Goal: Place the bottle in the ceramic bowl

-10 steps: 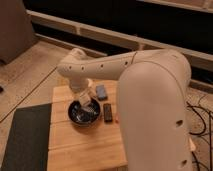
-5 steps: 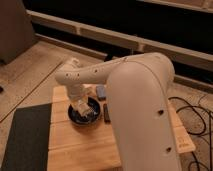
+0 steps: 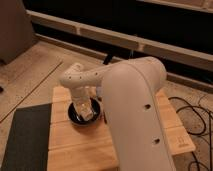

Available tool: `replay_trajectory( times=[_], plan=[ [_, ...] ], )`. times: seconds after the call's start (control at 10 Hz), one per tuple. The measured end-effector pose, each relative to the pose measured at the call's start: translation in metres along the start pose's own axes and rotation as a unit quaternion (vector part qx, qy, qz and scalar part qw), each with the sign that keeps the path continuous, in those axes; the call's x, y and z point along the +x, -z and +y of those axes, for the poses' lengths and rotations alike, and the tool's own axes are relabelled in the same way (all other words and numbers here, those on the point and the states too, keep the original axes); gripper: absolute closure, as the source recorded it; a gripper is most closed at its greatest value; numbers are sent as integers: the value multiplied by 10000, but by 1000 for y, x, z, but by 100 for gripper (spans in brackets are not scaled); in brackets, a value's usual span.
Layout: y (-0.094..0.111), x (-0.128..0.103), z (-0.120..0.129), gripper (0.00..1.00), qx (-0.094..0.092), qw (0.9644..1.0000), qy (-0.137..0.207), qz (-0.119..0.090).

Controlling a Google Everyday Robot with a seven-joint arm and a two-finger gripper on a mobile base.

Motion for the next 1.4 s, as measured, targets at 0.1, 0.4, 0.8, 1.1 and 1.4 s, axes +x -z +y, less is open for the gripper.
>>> replay_trajectory(
  times=[0.1,0.4,0.8,1.1,1.4],
  plan=[
    [-3,-1,0,98,-10,10000,-5,52],
    [-7,-3,-1,72,-52,9998,-24,182],
    [-11,-5,0,32,-181,9993,-70,315],
    [-12,-7,1,20,-283,9989,-64,356],
    [-12,-7,2,20,-312,9989,-62,354]
  ],
)
